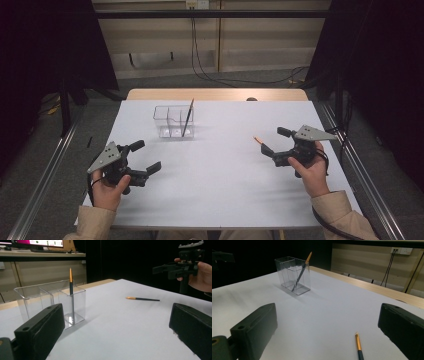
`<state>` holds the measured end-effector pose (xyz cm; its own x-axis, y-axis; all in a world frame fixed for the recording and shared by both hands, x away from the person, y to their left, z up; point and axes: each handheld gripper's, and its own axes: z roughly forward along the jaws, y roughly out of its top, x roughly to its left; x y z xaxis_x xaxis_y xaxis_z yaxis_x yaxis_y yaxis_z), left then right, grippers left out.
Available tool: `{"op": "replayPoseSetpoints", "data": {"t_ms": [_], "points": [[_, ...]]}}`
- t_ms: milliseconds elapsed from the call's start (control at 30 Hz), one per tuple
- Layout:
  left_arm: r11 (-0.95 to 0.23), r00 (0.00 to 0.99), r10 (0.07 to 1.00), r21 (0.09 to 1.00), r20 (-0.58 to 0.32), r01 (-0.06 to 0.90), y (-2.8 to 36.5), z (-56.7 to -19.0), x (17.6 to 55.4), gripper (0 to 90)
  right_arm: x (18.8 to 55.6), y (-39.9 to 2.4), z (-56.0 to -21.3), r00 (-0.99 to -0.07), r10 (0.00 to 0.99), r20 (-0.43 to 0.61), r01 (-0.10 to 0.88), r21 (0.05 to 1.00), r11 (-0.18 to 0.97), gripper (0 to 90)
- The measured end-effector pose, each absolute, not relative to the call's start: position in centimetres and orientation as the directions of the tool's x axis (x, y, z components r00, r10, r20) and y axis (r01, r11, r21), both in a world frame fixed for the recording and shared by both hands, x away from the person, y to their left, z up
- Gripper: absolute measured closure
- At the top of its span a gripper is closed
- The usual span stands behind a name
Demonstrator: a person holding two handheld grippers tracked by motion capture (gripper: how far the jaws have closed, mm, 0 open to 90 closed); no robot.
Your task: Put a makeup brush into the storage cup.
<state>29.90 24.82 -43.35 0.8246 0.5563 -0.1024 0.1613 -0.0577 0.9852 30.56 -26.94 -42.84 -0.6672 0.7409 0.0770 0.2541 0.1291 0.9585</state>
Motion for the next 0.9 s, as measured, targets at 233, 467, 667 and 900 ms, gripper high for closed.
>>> {"op": "replayPoseSetpoints", "data": {"t_ms": [233, 467, 667, 900], "points": [[-0.061, 0.829, 0.551, 0.985, -0.099, 0.159, 24.7, -43.4, 30.0, 0.1, 31.4, -26.9, -43.2, -0.653, 0.751, 0.101, 0.274, 0.955, 0.110, 2.4], [-0.063, 0.831, 0.549, 0.986, -0.095, 0.155, 24.6, -43.4, 30.1, 0.1, 32.2, -26.8, -43.2, -0.643, 0.759, 0.101, 0.267, 0.959, 0.099, 2.5], [-0.066, 0.831, 0.548, 0.985, -0.096, 0.158, 24.5, -43.4, 30.1, 0.1, 32.7, -26.6, -43.2, -0.639, 0.763, 0.104, 0.263, 0.961, 0.089, 2.5], [-0.068, 0.830, 0.549, 0.985, -0.097, 0.160, 24.6, -43.5, 30.0, 0.1, 33.5, -26.7, -43.1, -0.633, 0.768, 0.096, 0.269, 0.958, 0.103, 2.8]]}}
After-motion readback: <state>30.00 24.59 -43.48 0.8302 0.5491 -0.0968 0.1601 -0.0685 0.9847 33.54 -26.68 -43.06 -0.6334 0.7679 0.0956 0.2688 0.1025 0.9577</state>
